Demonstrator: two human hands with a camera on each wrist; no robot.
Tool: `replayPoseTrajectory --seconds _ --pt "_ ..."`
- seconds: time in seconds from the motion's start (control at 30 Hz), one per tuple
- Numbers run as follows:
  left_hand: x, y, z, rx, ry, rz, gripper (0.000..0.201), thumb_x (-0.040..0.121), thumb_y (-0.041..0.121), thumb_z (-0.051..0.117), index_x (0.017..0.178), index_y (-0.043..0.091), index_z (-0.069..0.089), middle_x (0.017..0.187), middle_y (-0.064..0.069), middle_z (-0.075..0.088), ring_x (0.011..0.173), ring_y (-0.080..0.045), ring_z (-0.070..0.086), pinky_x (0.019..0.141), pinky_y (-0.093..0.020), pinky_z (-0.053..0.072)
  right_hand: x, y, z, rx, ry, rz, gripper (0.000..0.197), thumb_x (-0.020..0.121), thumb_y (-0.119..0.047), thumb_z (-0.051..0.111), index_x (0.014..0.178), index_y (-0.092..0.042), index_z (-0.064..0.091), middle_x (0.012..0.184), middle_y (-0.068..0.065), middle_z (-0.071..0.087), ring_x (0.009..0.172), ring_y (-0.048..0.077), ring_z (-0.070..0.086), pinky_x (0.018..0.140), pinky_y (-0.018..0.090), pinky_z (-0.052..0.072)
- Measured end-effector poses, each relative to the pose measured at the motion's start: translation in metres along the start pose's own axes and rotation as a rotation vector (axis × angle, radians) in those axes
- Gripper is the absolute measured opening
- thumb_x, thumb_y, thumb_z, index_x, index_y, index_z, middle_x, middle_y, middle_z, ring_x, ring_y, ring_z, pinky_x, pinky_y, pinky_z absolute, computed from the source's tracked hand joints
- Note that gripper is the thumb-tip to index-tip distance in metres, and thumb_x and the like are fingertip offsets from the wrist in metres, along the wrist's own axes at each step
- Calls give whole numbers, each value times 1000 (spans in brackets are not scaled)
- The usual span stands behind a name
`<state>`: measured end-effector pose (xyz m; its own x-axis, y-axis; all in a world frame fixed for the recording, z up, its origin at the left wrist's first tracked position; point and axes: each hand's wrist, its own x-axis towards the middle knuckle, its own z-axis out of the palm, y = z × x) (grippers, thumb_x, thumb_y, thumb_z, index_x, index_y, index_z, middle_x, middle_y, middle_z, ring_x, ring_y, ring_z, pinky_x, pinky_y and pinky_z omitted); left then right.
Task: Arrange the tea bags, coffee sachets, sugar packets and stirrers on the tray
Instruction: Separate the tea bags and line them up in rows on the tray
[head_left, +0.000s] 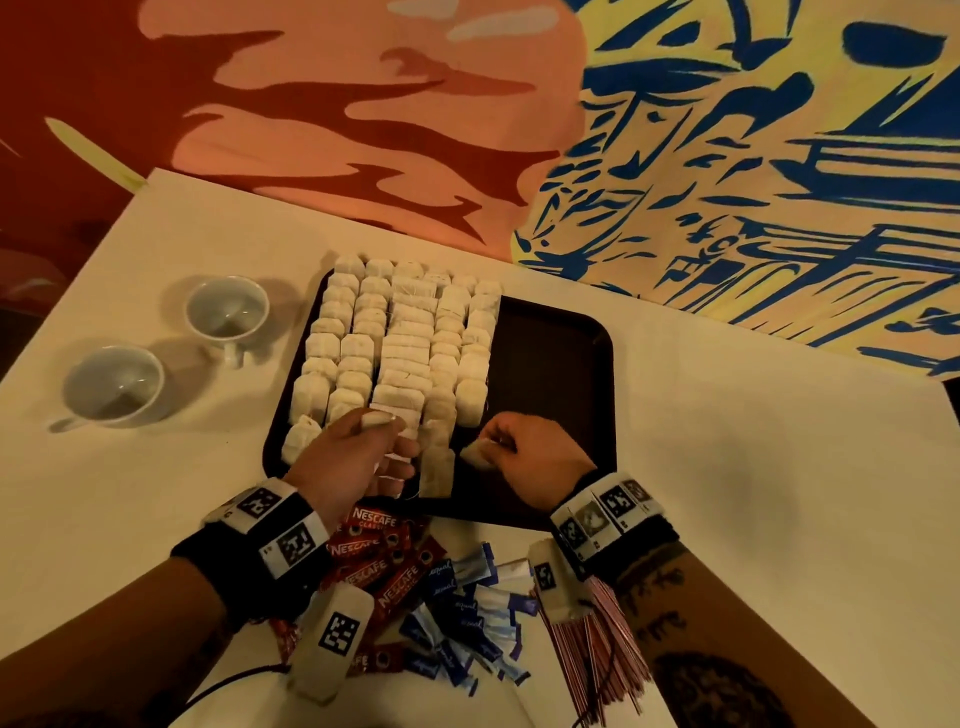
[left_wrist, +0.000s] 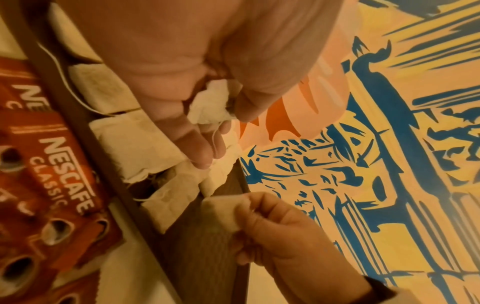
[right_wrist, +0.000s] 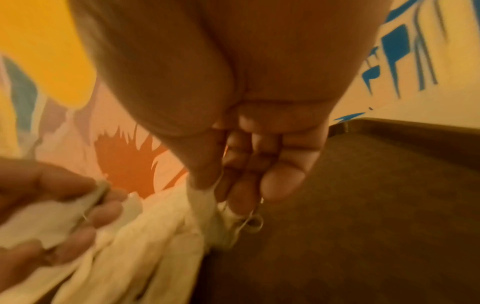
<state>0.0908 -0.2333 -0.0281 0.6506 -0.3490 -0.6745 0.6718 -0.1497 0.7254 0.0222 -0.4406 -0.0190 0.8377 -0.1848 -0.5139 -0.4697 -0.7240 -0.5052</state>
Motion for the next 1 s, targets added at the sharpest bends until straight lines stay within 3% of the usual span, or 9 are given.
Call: replayPoseTrajectory --seconds 0.1,0.2,0.33,0.47,0.57,0.7,0.8,0.87,1.0 --pt "-1 -2 -8 87 16 49 12 103 22 47 110 15 54 90 -5 74 80 -21 62 64 -32 47 15 4 4 -226 -147 -21 19 99 -32 56 113 -28 67 113 -4 67 99 15 62 85 32 52" --pt "-5 1 -11 185 41 129 14 104 18 43 117 12 45 102 -4 74 73 -12 61 54 -23 45 34 4 4 -287 -115 -25 16 97 -31 57 110 -29 67 110 -1 67 94 17 63 83 35 55" --pt "-8 5 -11 123 22 140 17 103 8 44 119 2 41 105 -13 71 52 -4 62 41 -16 45 60 0 2 -297 -21 -29 12 96 -37 60 101 -26 62 103 2 66 92 21 63 79 34 54" --pt "-5 7 -16 216 31 157 14 103 17 49 115 11 49 102 3 75 78 -13 66 59 -26 51 77 -3 -2 -295 10 -25 9 93 -38 64 94 -29 61 102 0 66 91 19 62 81 31 53" --pt "0 7 -19 228 50 150 12 100 17 56 111 13 58 104 3 75 89 -19 68 72 -36 53 85 -3 -2 -290 17 -23 13 92 -37 67 99 -26 66 108 1 68 95 18 63 84 30 52" --pt "0 5 -16 180 68 142 18 91 12 69 107 6 67 99 -12 72 80 -17 70 64 -24 58 82 -4 -4 -238 60 15 22 90 -36 69 107 -24 66 112 2 65 102 19 62 88 31 52" --pt "-6 4 -11 165 53 159 22 87 6 72 109 8 69 92 -11 73 70 -13 70 60 -19 58 61 -14 -7 -106 207 -41 25 92 -36 66 112 -21 66 111 -2 62 98 12 60 89 31 52" --pt "-8 3 -8 199 45 180 31 85 5 74 114 12 67 93 -9 74 70 -15 71 63 -23 59 36 -28 -3 98 243 -127 23 95 -38 63 111 -23 68 104 -9 65 91 5 60 85 26 51" --pt "-13 3 -3 352 29 230 38 79 10 80 112 16 66 95 -6 75 78 -25 73 70 -32 60 -3 -40 22 349 103 -188 26 92 -43 68 115 -30 67 101 -10 69 87 6 65 81 26 55"
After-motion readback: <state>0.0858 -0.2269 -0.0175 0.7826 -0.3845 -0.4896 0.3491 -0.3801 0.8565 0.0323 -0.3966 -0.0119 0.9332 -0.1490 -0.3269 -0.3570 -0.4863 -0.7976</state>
